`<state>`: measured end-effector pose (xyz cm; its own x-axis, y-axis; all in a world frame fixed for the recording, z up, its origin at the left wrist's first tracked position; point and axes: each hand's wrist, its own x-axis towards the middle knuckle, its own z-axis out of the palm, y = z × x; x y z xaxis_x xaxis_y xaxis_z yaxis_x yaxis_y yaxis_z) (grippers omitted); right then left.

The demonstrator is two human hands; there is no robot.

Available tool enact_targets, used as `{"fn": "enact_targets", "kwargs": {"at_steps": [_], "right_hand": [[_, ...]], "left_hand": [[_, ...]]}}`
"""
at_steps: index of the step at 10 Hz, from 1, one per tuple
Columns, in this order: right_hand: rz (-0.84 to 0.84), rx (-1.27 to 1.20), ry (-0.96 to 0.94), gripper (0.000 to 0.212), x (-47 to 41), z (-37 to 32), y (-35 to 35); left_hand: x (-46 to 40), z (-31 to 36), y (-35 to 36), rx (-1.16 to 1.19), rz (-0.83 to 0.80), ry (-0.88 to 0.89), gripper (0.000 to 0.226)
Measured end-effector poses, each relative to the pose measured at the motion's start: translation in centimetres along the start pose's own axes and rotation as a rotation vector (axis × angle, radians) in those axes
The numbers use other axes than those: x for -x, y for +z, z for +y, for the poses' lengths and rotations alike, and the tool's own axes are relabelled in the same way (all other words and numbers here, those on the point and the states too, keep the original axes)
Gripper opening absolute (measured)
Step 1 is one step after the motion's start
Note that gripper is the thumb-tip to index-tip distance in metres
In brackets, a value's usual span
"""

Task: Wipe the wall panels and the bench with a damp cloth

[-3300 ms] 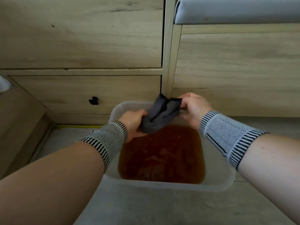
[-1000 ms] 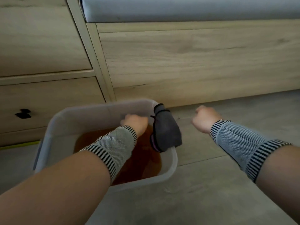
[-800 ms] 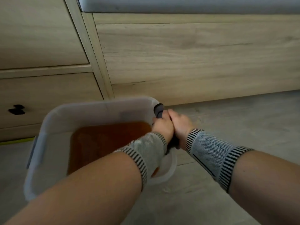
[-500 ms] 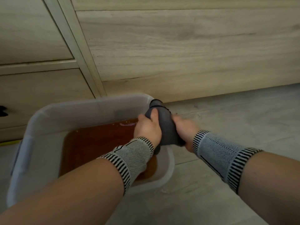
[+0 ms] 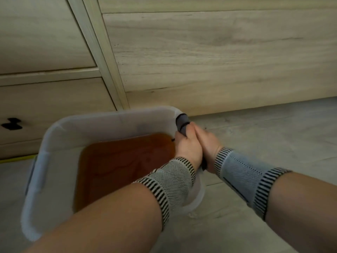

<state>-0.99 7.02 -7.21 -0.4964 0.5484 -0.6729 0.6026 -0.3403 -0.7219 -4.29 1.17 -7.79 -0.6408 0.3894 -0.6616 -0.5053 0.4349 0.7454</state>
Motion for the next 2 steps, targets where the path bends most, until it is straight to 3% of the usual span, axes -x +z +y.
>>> {"fn": "enact_targets", "kwargs": {"at_steps": [1, 2], "right_hand": [[0.003, -0.058, 0.063, 0.058, -1.23, 0.43, -0.34], [-0.098, -0.088, 0.12, 0.064, -1.35, -0.06, -0.46]], "left_hand": [[-0.24, -0.5, 0.62, -0.004, 0.009, 0.029, 0.061], [-1.07, -0.52, 0.09, 0.003, 0.016, -0.03, 0.062]]}}
